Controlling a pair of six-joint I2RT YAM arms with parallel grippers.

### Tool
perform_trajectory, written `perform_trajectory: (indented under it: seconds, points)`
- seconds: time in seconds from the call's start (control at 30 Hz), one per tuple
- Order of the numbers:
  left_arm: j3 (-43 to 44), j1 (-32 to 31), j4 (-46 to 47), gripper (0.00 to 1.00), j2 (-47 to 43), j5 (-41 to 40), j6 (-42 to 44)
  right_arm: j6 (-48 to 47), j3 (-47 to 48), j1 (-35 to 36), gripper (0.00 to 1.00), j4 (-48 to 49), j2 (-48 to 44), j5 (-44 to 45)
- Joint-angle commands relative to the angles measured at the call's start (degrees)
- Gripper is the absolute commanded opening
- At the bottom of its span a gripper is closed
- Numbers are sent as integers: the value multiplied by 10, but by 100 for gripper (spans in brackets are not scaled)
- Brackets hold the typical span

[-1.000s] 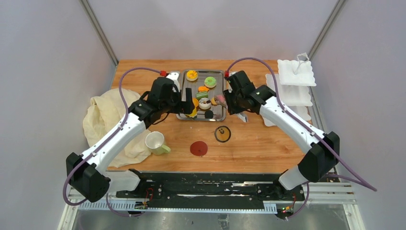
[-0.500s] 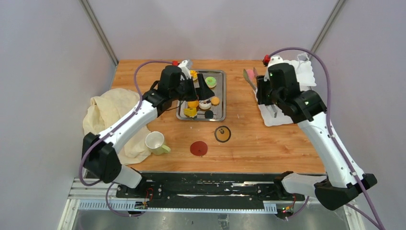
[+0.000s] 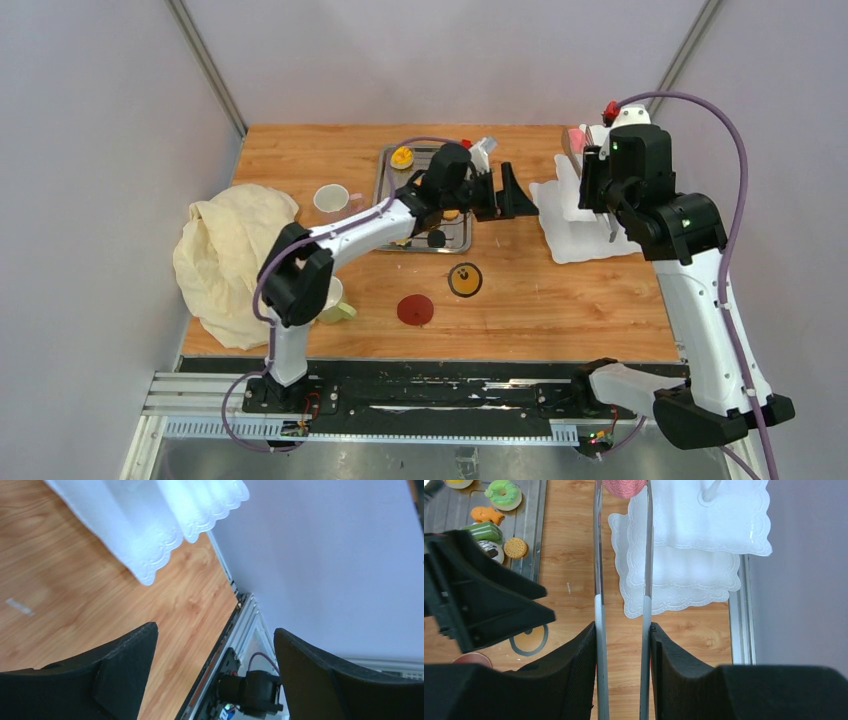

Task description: Serve the afternoon tea

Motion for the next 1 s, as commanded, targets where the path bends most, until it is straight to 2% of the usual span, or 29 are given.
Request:
perform_trajectory:
  seconds: [0.0, 0.23, 0.57, 0.73, 0.83, 0.97]
  points:
    - [52, -19, 103, 88, 84, 24, -96, -6, 21, -12, 4, -3, -21, 17]
    - [137, -30, 185, 78, 193, 13, -181, -7, 24, -12, 5, -12, -23, 10]
    - [264, -47, 190, 71, 313, 14, -225, -8, 22, -13, 5, -17, -29, 14]
    - [315, -48, 189, 63, 360, 20, -235, -8, 24, -13, 5, -18, -29, 13]
    - [321, -51, 189, 55, 370, 20, -234, -10, 25, -13, 5, -18, -29, 15]
    - [318, -55, 189, 38, 371, 16, -232, -10, 26, -12, 5, -19, -28, 15]
